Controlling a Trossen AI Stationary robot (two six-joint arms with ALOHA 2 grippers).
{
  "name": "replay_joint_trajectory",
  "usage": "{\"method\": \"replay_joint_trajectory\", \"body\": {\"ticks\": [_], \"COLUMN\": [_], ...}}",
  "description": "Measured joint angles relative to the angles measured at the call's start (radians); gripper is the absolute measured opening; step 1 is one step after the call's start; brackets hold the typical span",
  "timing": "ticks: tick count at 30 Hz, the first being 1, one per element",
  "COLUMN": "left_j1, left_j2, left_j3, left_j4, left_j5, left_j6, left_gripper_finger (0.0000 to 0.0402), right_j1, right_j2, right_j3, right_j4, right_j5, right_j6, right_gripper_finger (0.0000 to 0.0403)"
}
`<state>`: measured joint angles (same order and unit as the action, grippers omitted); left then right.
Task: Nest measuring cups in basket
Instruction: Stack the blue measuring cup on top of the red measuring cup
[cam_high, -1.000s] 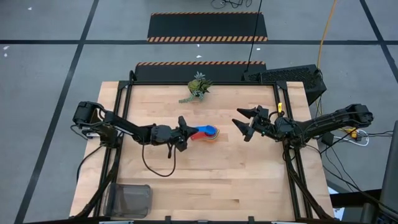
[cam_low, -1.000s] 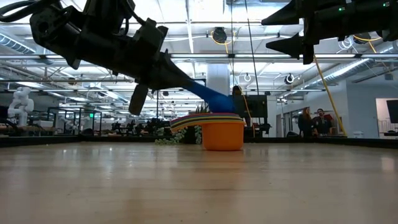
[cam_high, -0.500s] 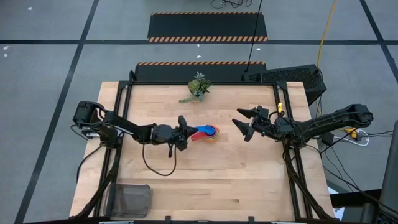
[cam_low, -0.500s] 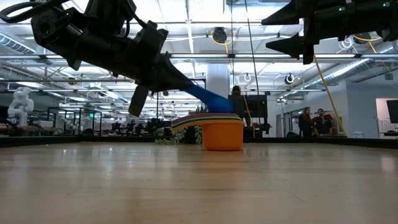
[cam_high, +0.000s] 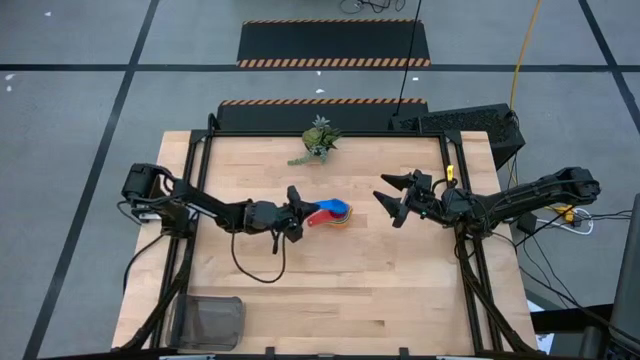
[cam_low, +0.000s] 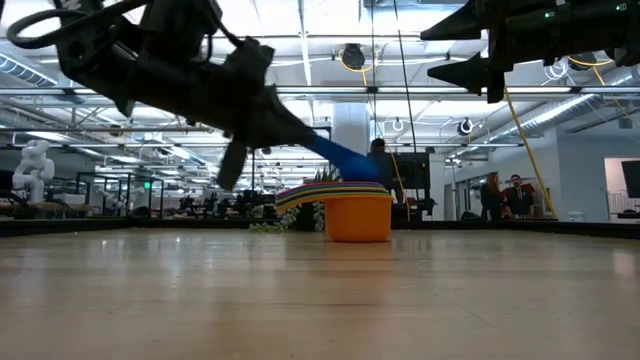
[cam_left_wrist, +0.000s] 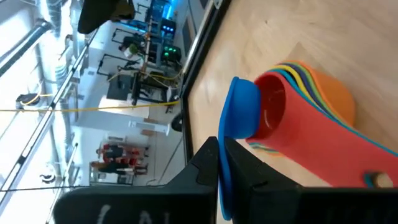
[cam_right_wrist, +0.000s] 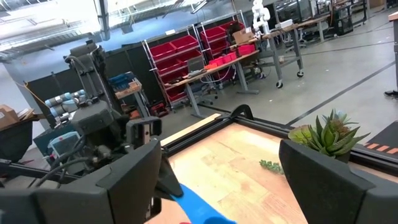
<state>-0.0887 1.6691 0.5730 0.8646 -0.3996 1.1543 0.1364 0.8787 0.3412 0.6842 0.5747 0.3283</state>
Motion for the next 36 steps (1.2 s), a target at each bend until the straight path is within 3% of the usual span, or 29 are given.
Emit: {"method": "replay_joint_trajectory", "body": {"ticks": [9,19,27,36], "left_j1": [-0.018,-0.018,-0.018,-0.037], "left_j2": [0.143,0.136,0.136,0.13], "left_j3": [0.116,0.119,0.118,0.118], "left_j4": [0.005,-0.009,-0.028,-0.025], "left_j5": [-0.043,-0.052,-0.055,-0.039], "left_j6": [0.054,0.051,-0.002,-0.19], "left_gripper_finger": [0.0012,0.0019,0.0104,0.0199], "right_j1": [0.0,0.001,0.001,0.001], "right_j2": [0.0,0.0,0.0,0.0], "right_j3": [0.001,0.001,0.001,0.001], "right_j4": [0.007,0.002,-0.001,-0.001], "right_j5": [-0.001,-0.004,-0.004,-0.004], "right_j6": [0.0,0.0,0.0,0.0], "right_gripper_finger": [0.0318,0.0318,0.0318,0.0318]}}
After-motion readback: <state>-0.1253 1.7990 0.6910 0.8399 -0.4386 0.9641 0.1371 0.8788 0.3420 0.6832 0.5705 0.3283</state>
